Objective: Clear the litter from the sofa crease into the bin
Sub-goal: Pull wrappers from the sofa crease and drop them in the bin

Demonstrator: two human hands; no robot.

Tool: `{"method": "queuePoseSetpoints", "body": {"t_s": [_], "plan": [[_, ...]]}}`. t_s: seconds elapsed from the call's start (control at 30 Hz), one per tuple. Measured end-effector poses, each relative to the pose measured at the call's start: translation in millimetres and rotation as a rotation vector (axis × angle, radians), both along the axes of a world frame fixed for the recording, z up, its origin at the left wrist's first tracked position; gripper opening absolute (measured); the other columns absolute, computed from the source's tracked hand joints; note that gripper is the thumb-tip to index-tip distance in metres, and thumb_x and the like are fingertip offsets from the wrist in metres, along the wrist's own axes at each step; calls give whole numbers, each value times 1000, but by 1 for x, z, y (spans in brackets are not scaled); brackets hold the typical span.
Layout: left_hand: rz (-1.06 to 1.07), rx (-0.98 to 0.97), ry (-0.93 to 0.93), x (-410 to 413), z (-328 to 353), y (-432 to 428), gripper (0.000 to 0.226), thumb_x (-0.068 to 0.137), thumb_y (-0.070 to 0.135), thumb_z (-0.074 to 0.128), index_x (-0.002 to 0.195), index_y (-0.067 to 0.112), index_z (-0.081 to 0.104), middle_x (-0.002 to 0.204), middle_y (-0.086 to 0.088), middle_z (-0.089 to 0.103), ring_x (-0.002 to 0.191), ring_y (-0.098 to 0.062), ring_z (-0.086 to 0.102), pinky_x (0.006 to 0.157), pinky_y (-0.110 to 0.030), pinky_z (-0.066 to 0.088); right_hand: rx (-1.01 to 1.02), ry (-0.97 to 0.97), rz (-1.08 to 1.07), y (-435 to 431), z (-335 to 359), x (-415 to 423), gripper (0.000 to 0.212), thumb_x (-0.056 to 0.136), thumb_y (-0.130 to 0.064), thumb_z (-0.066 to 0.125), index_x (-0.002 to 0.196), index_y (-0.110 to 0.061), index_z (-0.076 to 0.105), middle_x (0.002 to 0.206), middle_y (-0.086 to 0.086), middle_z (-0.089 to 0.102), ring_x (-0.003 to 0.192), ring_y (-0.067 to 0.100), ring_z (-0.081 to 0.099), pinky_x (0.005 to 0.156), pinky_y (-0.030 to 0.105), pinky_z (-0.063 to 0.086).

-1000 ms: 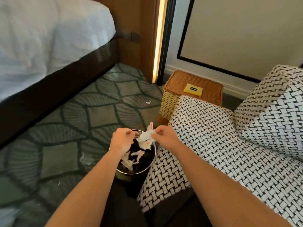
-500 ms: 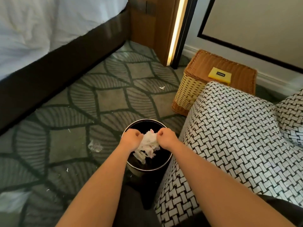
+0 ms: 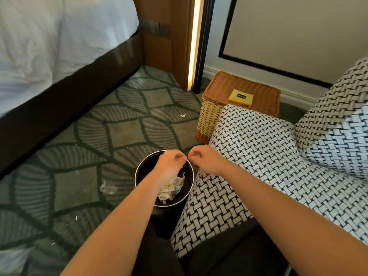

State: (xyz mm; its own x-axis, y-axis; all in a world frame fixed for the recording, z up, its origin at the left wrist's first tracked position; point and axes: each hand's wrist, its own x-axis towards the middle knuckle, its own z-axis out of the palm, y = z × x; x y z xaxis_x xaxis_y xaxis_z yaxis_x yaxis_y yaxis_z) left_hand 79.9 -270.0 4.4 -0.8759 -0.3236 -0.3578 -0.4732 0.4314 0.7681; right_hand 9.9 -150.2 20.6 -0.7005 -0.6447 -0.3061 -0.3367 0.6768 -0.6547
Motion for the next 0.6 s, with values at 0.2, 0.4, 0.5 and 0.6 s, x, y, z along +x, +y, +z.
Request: {"method": "queuePoseSetpoints", "body": {"t_s": [0.2, 0.4, 0.5, 0.6], "plan": [[-212, -25, 87, -15, 53, 76, 22, 95, 27, 49, 105, 16, 65, 104, 0, 65, 95, -14, 59, 70, -21, 44, -11, 45, -138, 101, 41, -10, 17, 95, -21, 46, 101, -14, 60, 104, -2, 58, 98, 12, 52, 83, 26, 39], [-445, -19, 107, -29, 79, 171, 29, 95, 32, 47, 115, 16, 60, 118, 0, 62, 105, -12, 56, 76, -18, 38, 47, 49, -428, 221, 34, 1, 23, 96, -21, 42, 111, -16, 59, 117, -1, 59, 109, 17, 54, 91, 32, 43], [-567, -8, 103, -31, 80, 218, 37, 95, 35, 46, 122, 11, 56, 124, -6, 61, 113, -16, 57, 88, -23, 45, 100, 89, -616, 278, 19, 12, 26, 97, -20, 41, 114, -10, 58, 116, 0, 59, 105, 22, 59, 86, 29, 46], [-688, 21, 61, -33, 81, 267, 43, 96, 37, 43, 129, 10, 51, 131, -6, 56, 121, -19, 53, 102, -31, 41, 198, 262, -844, 337, -2, 26, 22, 94, -16, 46, 110, -13, 60, 111, 0, 62, 94, 18, 59, 85, 30, 51]]}}
